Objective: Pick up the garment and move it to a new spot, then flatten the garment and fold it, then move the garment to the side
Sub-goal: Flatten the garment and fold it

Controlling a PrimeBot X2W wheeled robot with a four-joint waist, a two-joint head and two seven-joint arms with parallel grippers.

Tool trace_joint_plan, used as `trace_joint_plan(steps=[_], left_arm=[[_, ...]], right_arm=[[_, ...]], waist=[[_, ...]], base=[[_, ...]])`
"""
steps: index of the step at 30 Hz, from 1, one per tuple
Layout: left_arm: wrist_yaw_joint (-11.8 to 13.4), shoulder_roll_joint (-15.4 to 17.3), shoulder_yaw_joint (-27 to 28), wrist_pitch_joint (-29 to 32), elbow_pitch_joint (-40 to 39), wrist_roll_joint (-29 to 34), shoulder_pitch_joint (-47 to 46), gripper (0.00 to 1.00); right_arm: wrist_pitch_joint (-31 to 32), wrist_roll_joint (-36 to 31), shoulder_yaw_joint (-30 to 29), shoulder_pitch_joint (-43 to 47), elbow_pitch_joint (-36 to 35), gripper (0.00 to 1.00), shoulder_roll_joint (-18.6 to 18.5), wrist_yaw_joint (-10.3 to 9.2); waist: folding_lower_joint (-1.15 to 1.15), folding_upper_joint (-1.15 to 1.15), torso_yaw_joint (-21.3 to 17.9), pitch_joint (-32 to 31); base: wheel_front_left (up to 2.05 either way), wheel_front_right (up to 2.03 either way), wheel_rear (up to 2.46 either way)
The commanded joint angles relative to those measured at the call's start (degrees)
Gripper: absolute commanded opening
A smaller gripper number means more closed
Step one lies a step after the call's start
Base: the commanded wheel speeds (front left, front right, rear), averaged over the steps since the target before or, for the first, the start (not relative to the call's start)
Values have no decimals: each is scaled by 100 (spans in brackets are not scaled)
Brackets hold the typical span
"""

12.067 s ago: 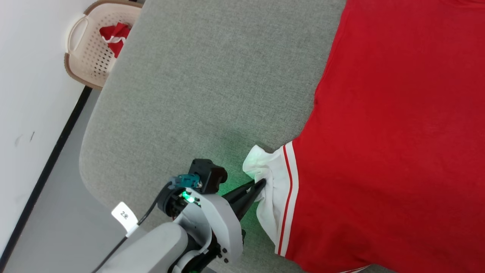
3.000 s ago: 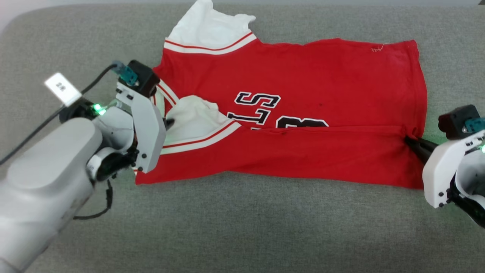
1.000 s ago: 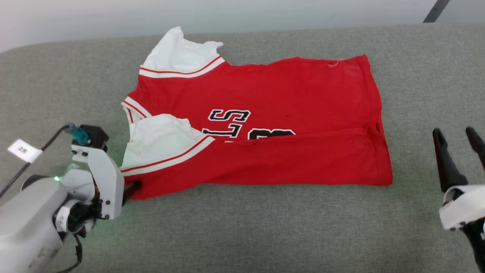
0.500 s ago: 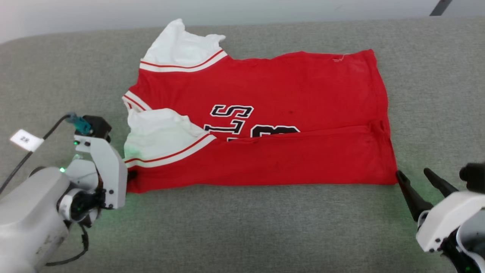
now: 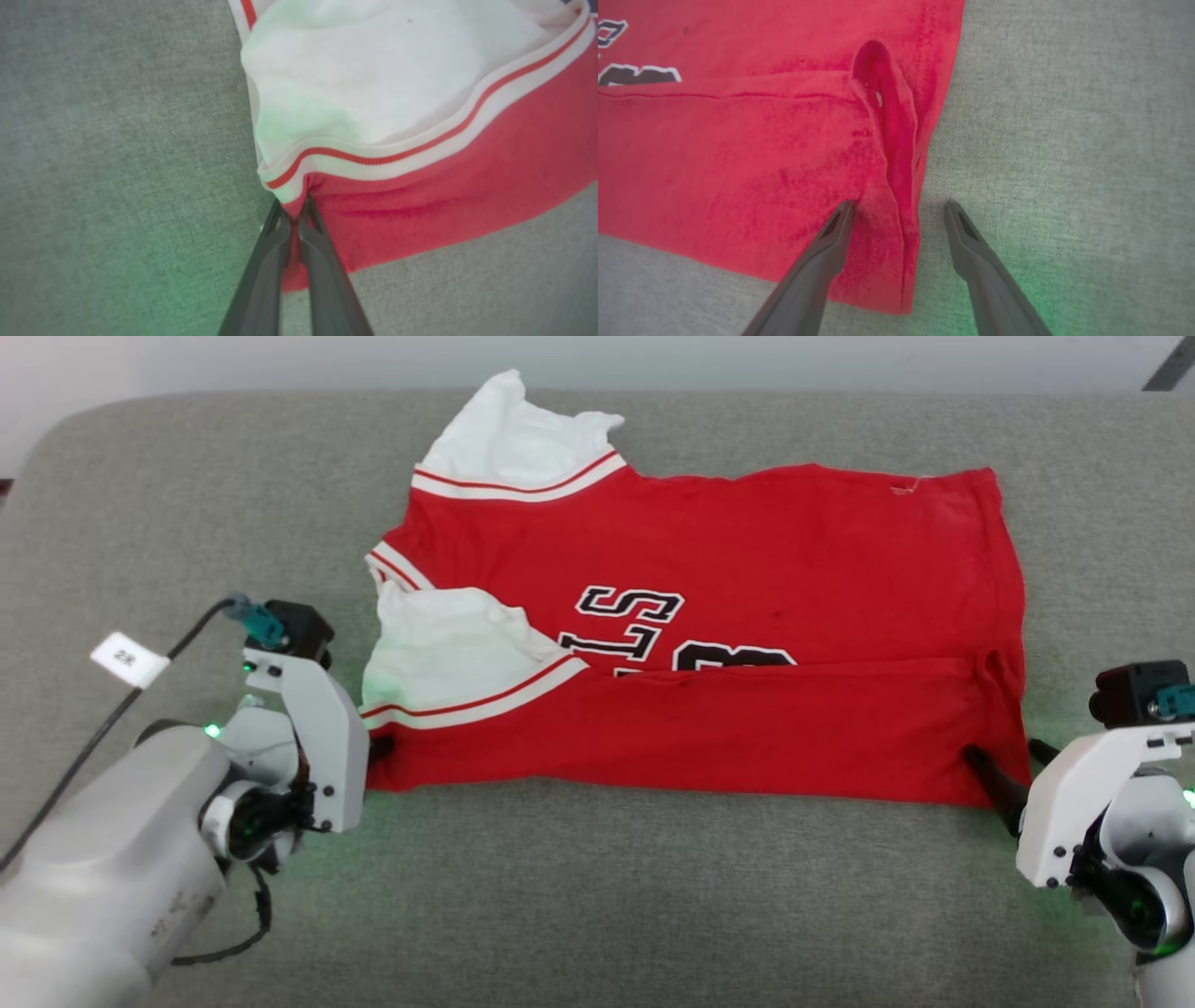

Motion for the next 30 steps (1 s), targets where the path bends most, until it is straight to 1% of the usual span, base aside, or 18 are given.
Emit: trace_joint_plan(steps=[1,2,3,4,6,9,16,23,30], left_arm=[[-78,-171,-154,47,22,12,203,0],[-86,-185,-162,39,53,14,201,0],[-100,-211,-171,33,81,19,195,0],[-126,-233,-178,34,109,23,197,0],[-142,-273,-188,17,165,23,207,0],[-183,-289,-168,-19,254,-23,241,0],[-209,-123,-86,-12,262,-61,152,0],[-42,200,-43,110,-110,-5,38,0],[273,553,-53,264,-737,-84,269,0]], right_arm=[[119,-46,38,37,180,100,3,-6],[215,-75,54,7,311,93,1,-7],[307,-116,82,-11,417,44,-20,-7],[355,-134,145,-35,484,0,-44,-7],[491,-168,204,-36,609,0,-84,-7],[489,-142,158,-50,609,0,-151,-8],[468,-62,12,-54,398,0,-365,-8],[855,181,192,49,-64,0,-615,-7],[1375,482,218,444,-641,0,-1004,-8]], waist=[[0,0,59,-4],[0,0,76,-8],[0,0,102,-12],[0,0,125,-17],[0,0,155,-37],[0,0,180,-80],[0,0,200,-250],[0,0,228,-453],[0,0,262,-641]], base=[[0,0,0],[0,0,0],[0,0,0],[0,0,0],[0,0,0],[0,0,0],[0,0,0],[0,0,0],[0,0,0]])
